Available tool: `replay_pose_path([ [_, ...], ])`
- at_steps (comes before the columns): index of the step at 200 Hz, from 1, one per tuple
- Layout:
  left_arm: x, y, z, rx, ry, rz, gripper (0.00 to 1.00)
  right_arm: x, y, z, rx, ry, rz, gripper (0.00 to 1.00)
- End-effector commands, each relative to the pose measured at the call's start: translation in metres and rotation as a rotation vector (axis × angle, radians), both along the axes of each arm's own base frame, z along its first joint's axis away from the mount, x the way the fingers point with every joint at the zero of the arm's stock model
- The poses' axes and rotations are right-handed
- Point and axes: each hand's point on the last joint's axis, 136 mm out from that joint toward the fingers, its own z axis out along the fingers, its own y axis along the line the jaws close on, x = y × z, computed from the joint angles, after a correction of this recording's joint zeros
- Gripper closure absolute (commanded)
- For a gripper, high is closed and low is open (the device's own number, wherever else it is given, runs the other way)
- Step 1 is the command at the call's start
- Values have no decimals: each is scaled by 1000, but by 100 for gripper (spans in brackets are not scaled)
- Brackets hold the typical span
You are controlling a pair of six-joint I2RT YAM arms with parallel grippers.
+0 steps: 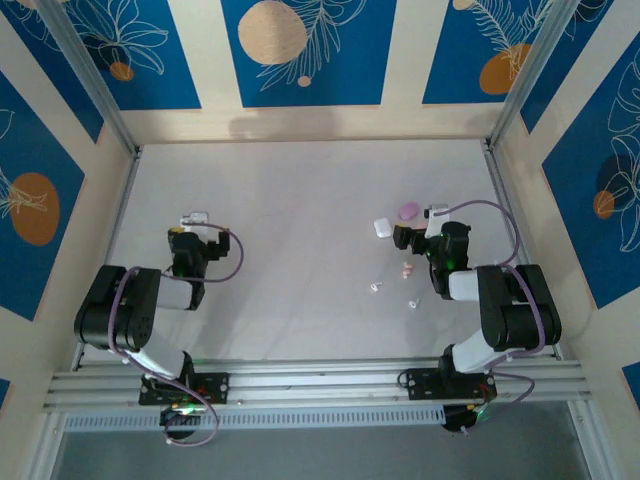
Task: Insert wireless bluetooth earbuds into charging case
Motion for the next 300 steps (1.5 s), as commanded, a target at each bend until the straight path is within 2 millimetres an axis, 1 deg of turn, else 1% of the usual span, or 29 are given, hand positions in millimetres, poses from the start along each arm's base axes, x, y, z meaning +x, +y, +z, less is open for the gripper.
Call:
replay_pose_path([
  [1, 3, -1, 7, -21, -24, -9, 0, 7, 0, 10, -9, -29, 14, 1],
  [51, 3, -2, 7, -23, -24, -12, 0, 7, -3, 10, 33, -16, 30, 1],
  [141, 2, -2, 8, -24, -26, -11, 0, 7, -3, 11, 32, -19, 29, 1],
  [153, 2, -5, 8, -27, -31, -32, 0, 6, -2, 11, 23, -22, 28, 1],
  [174, -3, -6, 12, -26, -56, -38, 0, 6, -2, 12, 20, -28, 25, 1],
  [197, -10, 3, 26, -31, -85, 9, 0, 7, -3, 15, 13, -20, 10, 1],
  [213, -17, 8, 35, -52, -38, 43, 0, 9, -6, 22, 17, 0, -7, 1],
  [221, -20, 11, 42, -76, -30, 61, 0, 9, -9, 25, 22, 31, -26, 1],
  [237, -27, 17, 59, -114, -73, 103, 0, 8, -22, 35, 93, 123, -112, 1],
  [248, -34, 21, 73, -148, -112, 136, 0, 5, -36, 36, 154, 207, -222, 1],
  [255, -38, 22, 83, -170, -134, 148, 0, 4, -40, 39, 192, 245, -254, 1],
  [269, -45, 28, 103, -223, -170, 194, 0, 1, -38, 50, 281, 320, -269, 1],
  [283, -55, 37, 112, -306, -175, 270, 0, 0, -36, 61, 352, 388, -290, 1],
  [290, -60, 40, 112, -353, -152, 310, 0, 0, -31, 66, 384, 411, -258, 1],
  [300, -66, 39, 112, -408, -120, 331, 0, 0, -20, 76, 435, 415, -183, 1],
])
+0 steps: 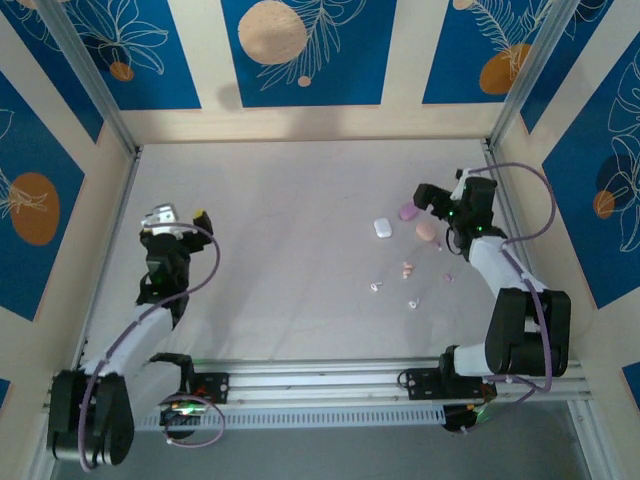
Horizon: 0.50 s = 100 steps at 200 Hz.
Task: Insert wireless bluetooth earbuds into charging case
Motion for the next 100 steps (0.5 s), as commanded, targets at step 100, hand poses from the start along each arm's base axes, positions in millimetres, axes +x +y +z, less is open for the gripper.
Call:
replay_pose_path([
  [100, -27, -127, -28, -528, 245, -527, 3, -23, 46, -4, 347, 257, 225, 12],
])
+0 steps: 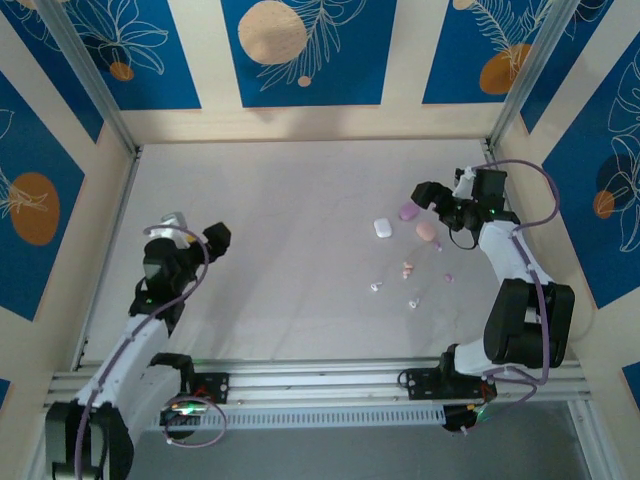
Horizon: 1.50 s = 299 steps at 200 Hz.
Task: Insert wireless bluetooth earbuds into charging case
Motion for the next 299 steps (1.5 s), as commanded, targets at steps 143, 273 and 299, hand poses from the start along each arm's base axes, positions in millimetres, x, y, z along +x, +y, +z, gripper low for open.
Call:
replay_pose_path([
  [143, -3, -219, -23, 244, 206, -529, 15, 11, 15, -33, -108, 221, 156, 39],
  [273, -11, -264, -32, 204, 223, -599, 15, 15, 68, -103, -426, 459, 384, 38],
  [299, -12, -262, -30, 196, 213, -594, 15, 13, 77, -112, -454, 471, 429, 35],
])
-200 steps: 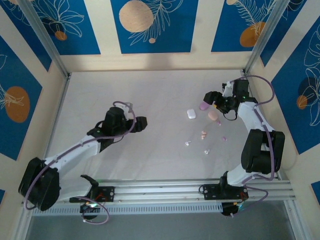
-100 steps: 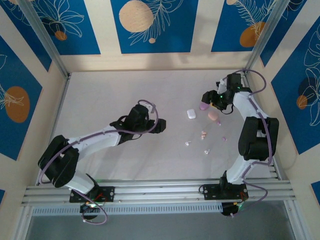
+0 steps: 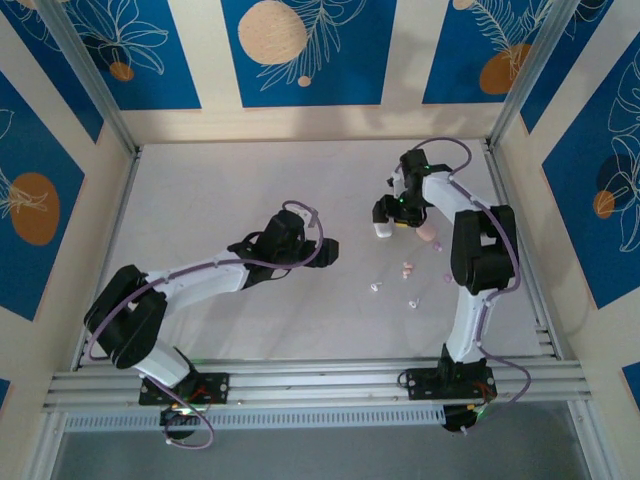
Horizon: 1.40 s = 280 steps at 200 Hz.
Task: Insert wireless bluetooth earbuds into charging case
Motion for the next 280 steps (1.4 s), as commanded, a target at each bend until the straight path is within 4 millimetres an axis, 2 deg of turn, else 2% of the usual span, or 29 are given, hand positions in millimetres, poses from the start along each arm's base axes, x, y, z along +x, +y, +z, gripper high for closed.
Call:
replay_pose_path([
  [1, -3, -5, 11, -40, -23, -1, 15, -2, 1, 0, -50, 15, 46, 35],
  [72, -6, 1, 11, -41, -31, 10, 15, 0, 9, -22, -152, 49, 124, 35],
  [138, -8, 4, 15, -47, -36, 14, 15, 6, 2, -33, -234, 49, 140, 37],
  [167, -8, 4, 18, -48, -41, 15, 15, 10, 7, -37, -229, 50, 147, 39],
  [222, -8, 13, 18, -36, -51, 41, 15, 5, 14, -44, -245, 60, 177, 53],
  [247, -8, 22, 21, -28, -65, 75, 16, 4, 24, -25, -234, -1, 192, 56],
  [271, -9, 37, 28, -24, -87, 129, 16, 0, 52, 23, -137, -165, 250, 57],
  [280, -10, 44, 34, -34, -100, 149, 16, -5, 66, 50, -81, -256, 286, 57],
])
